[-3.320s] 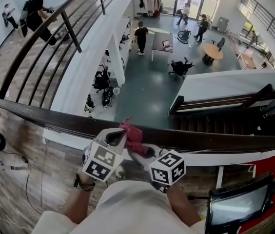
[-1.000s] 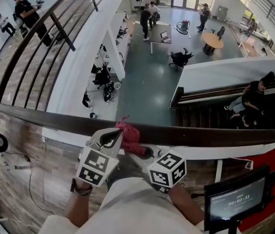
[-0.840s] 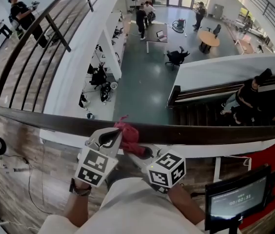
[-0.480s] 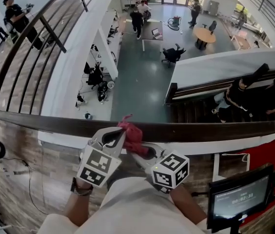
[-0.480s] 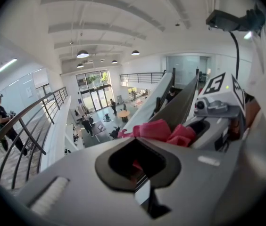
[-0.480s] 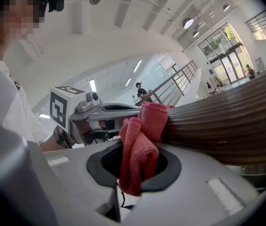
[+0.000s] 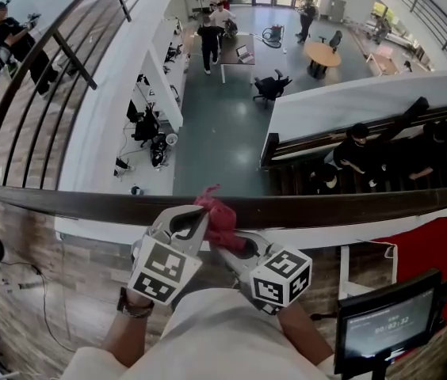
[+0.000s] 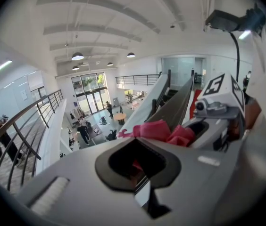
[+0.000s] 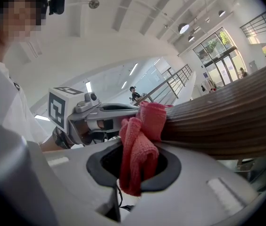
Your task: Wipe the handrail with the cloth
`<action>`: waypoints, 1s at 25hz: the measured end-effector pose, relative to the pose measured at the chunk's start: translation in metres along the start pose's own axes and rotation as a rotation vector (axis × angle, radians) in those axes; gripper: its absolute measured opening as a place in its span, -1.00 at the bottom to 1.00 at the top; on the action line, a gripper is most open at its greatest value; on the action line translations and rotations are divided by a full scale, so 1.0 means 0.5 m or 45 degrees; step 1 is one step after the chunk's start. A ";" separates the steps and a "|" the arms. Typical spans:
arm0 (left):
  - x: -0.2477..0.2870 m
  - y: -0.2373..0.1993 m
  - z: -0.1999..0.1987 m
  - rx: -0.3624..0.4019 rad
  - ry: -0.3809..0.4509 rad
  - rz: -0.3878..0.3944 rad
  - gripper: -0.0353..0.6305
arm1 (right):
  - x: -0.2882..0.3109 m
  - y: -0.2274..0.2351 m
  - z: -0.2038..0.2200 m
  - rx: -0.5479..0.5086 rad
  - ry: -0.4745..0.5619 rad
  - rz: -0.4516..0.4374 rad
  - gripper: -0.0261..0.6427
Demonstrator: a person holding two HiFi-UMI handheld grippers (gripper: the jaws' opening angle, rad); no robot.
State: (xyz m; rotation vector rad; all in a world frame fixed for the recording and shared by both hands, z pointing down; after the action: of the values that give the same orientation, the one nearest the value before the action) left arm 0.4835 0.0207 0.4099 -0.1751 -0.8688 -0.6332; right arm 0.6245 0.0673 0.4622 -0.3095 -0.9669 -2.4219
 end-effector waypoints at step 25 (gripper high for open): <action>0.042 0.061 -0.064 0.058 0.029 0.060 -0.89 | -0.084 0.041 0.018 0.045 0.051 0.082 -0.74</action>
State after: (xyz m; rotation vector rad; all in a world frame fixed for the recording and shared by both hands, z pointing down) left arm 0.5324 0.0232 0.4081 -0.1465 -0.8538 -0.5702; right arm 0.6711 0.0766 0.4645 -0.2740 -0.9662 -2.3416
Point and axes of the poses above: the fingertips, and each gripper's own axes: x forward along the fingers, y to its right, z out of its underside, the point moved 10 cm from there along -x, backward along the fingers, and after that the axes turned 11 degrees about -y, right-handed, at the moved point
